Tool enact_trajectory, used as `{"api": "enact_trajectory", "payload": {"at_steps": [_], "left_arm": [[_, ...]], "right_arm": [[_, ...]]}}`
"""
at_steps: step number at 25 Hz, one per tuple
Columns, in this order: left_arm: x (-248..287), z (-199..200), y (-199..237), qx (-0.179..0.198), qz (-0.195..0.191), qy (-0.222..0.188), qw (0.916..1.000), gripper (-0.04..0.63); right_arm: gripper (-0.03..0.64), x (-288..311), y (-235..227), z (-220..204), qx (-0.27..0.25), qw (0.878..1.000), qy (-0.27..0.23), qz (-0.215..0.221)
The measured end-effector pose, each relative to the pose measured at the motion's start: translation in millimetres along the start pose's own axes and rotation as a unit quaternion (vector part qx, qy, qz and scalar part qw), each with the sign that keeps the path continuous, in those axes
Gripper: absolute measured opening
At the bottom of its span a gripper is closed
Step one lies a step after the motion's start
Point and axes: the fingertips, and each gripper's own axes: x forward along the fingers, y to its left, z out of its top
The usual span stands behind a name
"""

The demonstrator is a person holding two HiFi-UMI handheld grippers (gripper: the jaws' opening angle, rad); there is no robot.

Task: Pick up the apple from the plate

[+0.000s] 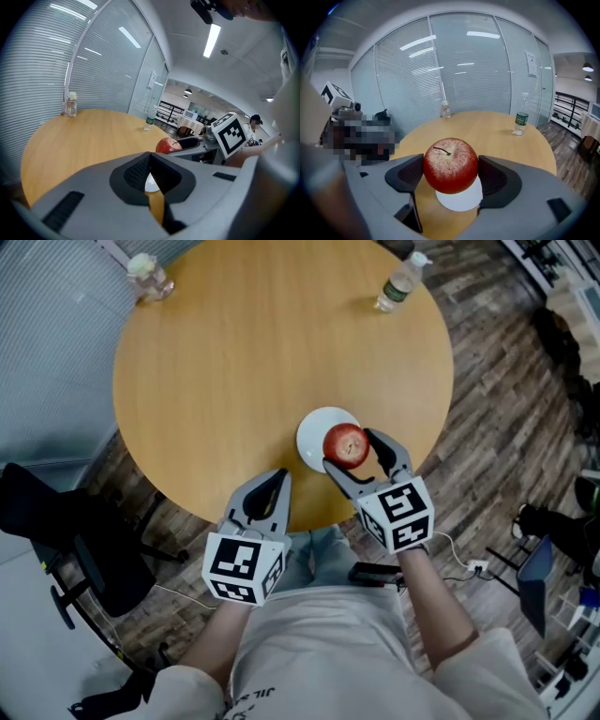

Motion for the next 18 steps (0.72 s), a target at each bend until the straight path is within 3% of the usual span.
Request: {"api": "enact_trajectory", "payload": {"at_steps": [12,18], "left_arm": [[-21.5,17.3,-29.8,0.025,-0.013,-0.026,0.9993,0.003],[-32.4,14.8,-48.0,0.039,-0.026,-0.024,0.9986,0.003]], "right_arm": [[0.380,-56.2,18.5,21.7,0.009,0.999,-0.035,-0.007],[0.380,-76.3,23.6,20.0,0.016,0.999,-0.026,-0.013]]}}
